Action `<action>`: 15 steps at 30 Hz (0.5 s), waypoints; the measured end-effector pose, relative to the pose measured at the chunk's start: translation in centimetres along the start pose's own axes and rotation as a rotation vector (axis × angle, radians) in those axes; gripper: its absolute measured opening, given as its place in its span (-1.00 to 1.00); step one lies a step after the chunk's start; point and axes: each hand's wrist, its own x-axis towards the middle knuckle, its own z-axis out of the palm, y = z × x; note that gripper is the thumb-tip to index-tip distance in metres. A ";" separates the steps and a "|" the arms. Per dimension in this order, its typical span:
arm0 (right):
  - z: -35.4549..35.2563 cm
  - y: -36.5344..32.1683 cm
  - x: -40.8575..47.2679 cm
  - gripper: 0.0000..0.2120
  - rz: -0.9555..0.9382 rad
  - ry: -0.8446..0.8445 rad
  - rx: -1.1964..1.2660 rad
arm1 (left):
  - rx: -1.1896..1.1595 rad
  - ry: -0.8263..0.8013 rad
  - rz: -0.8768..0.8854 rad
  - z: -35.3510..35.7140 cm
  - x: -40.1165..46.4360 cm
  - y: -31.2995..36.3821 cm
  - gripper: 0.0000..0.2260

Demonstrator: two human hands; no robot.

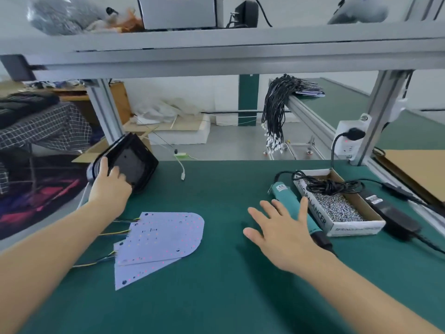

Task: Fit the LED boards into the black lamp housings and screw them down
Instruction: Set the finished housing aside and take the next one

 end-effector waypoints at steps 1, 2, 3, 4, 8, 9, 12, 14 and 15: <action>-0.1 -0.2 0.1 -0.45 -0.007 0.003 -0.001 | 0.015 0.030 0.009 0.5 0.1 -0.3 -0.69; -0.2 -0.4 0.3 -0.45 -0.015 0.011 0.000 | 0.026 0.068 0.022 0.8 0.2 -0.4 -0.73; -0.3 -0.6 0.3 -0.46 -0.021 0.022 0.005 | 0.034 0.108 0.033 0.9 0.5 -0.5 -0.76; -0.5 -0.7 0.4 -0.47 -0.024 0.033 0.013 | 0.022 0.139 0.042 1.0 0.7 -0.5 -0.79; -1.1 -1.2 0.5 -0.49 -0.018 0.056 0.040 | -0.084 0.272 0.118 0.1 0.8 0.2 -0.85; -1.3 -1.3 0.4 -0.50 -0.014 0.060 0.056 | -0.140 0.334 0.124 -0.5 0.6 0.2 -0.86; -1.8 -1.7 0.6 -0.50 -0.038 0.049 0.172 | -0.326 0.456 0.074 -2.5 -0.7 0.7 -0.82; -2.3 -1.9 1.0 -0.46 -0.037 -0.006 0.433 | -0.459 0.591 0.071 -4.1 -2.6 1.4 -0.87; -2.7 -2.1 1.2 -0.43 -0.017 -0.058 0.633 | -0.546 0.681 0.097 -5.1 -3.9 2.0 -0.90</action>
